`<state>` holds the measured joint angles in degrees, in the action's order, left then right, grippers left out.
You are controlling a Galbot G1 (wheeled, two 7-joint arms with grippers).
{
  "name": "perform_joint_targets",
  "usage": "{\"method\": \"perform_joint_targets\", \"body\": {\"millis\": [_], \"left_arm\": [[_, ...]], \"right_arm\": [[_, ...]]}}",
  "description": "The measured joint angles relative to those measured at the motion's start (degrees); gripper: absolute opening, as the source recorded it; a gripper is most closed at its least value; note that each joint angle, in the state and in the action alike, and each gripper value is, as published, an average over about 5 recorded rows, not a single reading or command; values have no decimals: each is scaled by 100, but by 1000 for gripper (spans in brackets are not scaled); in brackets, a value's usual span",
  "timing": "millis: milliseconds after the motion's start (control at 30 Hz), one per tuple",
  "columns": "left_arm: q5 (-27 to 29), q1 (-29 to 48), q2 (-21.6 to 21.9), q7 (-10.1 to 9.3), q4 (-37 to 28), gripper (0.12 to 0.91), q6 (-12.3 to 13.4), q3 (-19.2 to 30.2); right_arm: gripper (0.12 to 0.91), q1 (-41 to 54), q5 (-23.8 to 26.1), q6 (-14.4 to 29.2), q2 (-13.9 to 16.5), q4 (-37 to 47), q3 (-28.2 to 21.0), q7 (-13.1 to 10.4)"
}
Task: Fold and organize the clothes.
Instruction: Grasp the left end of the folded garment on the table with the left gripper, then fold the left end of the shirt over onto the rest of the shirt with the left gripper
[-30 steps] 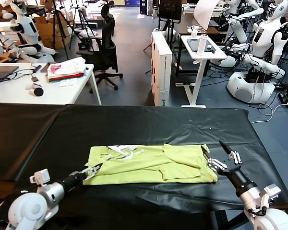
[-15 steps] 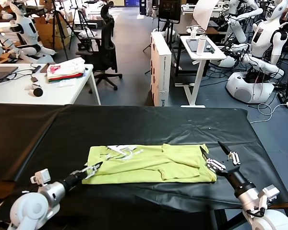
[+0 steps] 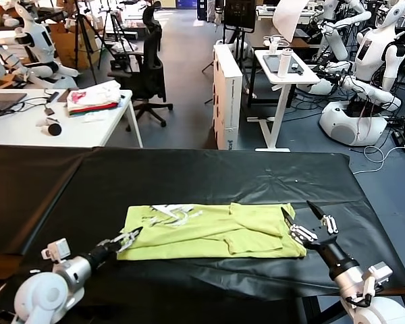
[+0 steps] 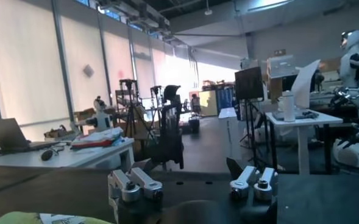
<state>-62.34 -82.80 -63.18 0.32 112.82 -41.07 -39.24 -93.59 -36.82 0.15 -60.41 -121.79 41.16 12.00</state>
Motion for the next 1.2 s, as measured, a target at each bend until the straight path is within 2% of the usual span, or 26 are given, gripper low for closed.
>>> {"method": "perform_joint_targets", "body": {"millis": [67,167,267,433,533,600,700,967,1200], "left_arm": [[9,18,-38,0,15,869,-20,25],[15,57,-75,-31,3,808,-25,42],[13,63,-86,-64,-9,661,-21,44],[20,19,-86,-78,3,341,-14,30],[37,-4,-89,-131,63,199,17,3],[63,-21,-91,-204,125,175,49,-26],[231,-64,-64,-282,231,183,113,-94],[1217,-342,235,-272,543,180,450,-447],[1485,-657,353,-356,898,180,518,-793]], "right_arm": [[907,1,12,0,-6,-1,-11,0],[907,-5,23,4,-10,-1,-13,0],[907,-9,38,11,-19,-1,-15,1],[907,4,111,22,-59,9,-62,5],[907,18,151,29,-86,27,-92,5],[907,34,167,31,-101,45,-109,-2],[907,69,207,36,-124,88,-140,-27],[907,196,281,48,-178,234,-253,-100],[907,176,354,32,-243,222,-259,-123]]}}
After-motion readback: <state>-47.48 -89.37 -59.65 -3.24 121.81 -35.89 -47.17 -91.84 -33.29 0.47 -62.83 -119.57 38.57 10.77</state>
